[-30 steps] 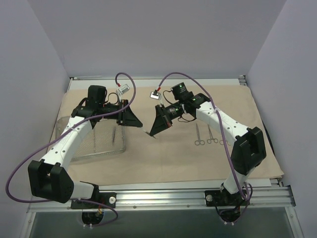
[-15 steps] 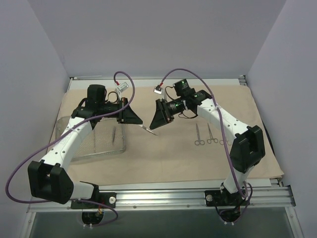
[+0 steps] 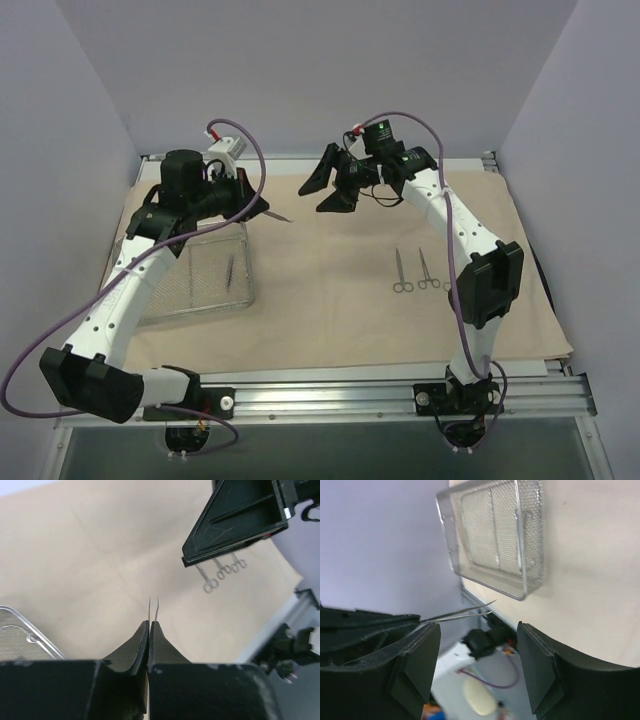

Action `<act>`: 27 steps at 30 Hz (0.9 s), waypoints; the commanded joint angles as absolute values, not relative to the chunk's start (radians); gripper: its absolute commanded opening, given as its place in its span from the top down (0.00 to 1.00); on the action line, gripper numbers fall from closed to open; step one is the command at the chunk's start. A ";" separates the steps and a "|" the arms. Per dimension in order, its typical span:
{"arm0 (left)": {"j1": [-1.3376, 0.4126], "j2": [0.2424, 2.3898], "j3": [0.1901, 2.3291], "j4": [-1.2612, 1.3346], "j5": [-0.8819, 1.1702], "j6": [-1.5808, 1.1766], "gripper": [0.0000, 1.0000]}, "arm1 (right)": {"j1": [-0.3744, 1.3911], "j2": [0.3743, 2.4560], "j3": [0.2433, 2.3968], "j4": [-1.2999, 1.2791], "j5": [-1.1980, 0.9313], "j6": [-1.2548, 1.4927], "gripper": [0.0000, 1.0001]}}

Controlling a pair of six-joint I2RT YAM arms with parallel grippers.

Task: Open and lay out the surgical kit
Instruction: Place the medical item in the surgical kit.

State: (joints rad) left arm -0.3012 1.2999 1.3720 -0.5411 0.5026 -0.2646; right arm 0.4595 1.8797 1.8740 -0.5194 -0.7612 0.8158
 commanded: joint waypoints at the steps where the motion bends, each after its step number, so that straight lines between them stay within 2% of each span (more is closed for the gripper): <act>1: -0.348 1.282 1.446 -0.537 0.281 -0.166 0.98 | 0.482 1.856 1.846 -0.385 -0.687 1.223 0.37; 2: -0.357 1.287 1.463 -0.535 0.225 -0.146 0.98 | 0.492 1.841 1.820 -0.321 -0.652 1.381 0.38; 4: -0.376 1.293 1.479 -0.534 0.183 -0.129 0.98 | 0.514 1.819 1.769 -0.194 -0.626 1.500 0.39; 6: -0.388 1.302 1.499 -0.531 0.140 -0.107 0.98 | 0.546 1.839 1.787 -0.187 -0.592 1.583 0.39; 10: -0.420 1.305 1.517 -0.520 0.082 -0.094 0.98 | 0.594 1.894 1.868 -0.245 -0.572 1.652 0.39; 14: -0.445 1.316 1.531 -0.511 0.060 -0.087 0.98 | 0.637 1.890 1.810 -0.117 -0.554 1.772 0.41; 19: -0.469 1.321 1.534 -0.503 0.031 -0.087 0.98 | 0.656 1.899 1.793 -0.088 -0.540 1.804 0.44; 22: -0.472 1.327 1.540 -0.508 0.032 -0.090 0.98 | 0.667 1.907 1.781 -0.058 -0.534 1.825 0.50; 23: -0.472 1.328 1.542 -0.509 0.032 -0.092 0.98 | 0.670 1.910 1.778 -0.049 -0.534 1.828 0.59; 27: -0.471 1.301 1.520 -0.497 0.017 -0.100 0.98 | 0.678 1.904 1.743 -0.017 -0.522 1.851 0.73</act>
State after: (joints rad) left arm -0.4667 1.3281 1.4876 -0.5438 0.0280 -0.0929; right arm 0.6666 1.9030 1.7706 -0.0811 -0.5541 1.8137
